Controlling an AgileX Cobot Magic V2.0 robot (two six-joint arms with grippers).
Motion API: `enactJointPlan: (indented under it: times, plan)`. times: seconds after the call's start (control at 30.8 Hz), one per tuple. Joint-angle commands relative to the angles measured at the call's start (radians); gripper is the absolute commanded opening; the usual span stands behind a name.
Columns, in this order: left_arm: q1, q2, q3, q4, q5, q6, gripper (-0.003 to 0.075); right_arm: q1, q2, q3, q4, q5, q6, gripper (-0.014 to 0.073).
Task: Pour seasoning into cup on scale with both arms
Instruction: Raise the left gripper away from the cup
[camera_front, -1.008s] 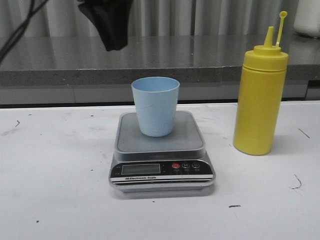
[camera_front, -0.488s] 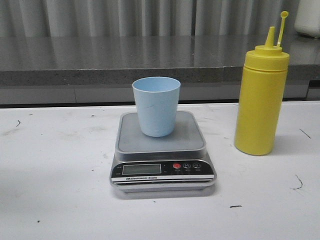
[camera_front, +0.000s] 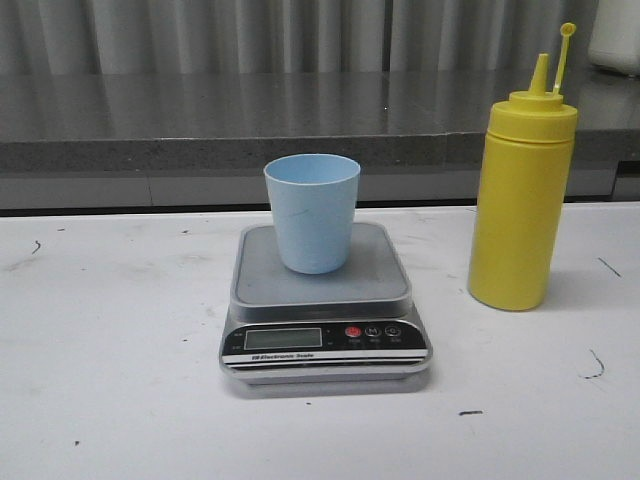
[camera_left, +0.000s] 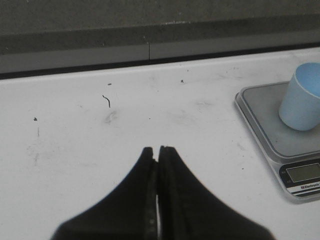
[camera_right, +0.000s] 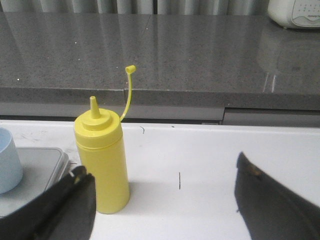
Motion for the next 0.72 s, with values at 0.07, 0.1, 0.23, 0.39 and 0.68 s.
enactJointPlan:
  times: [0.07,0.1,0.23,0.39,0.68]
  plan:
    - [0.003,-0.219,0.08,-0.009,-0.09,-0.013,-0.002,0.001,0.014,-0.033,0.0,-0.088,-0.001,0.0588]
    - [0.003,-0.261,0.095,-0.009,-0.09,-0.013,-0.002,0.001,0.014,-0.033,0.0,-0.088,-0.001,0.0588]
    - [0.003,-0.393,0.131,-0.026,-0.093,-0.013,-0.002,0.001,0.014,-0.033,0.0,-0.088,-0.001,0.0588]
    - [0.003,-0.509,0.149,-0.026,-0.095,-0.013,-0.002,0.001,0.02,-0.033,0.0,-0.09,-0.001,0.0588]
    - [0.003,-0.551,0.154,-0.026,-0.099,-0.013,-0.002,0.003,0.146,-0.045,0.0,-0.177,-0.001,0.0588]
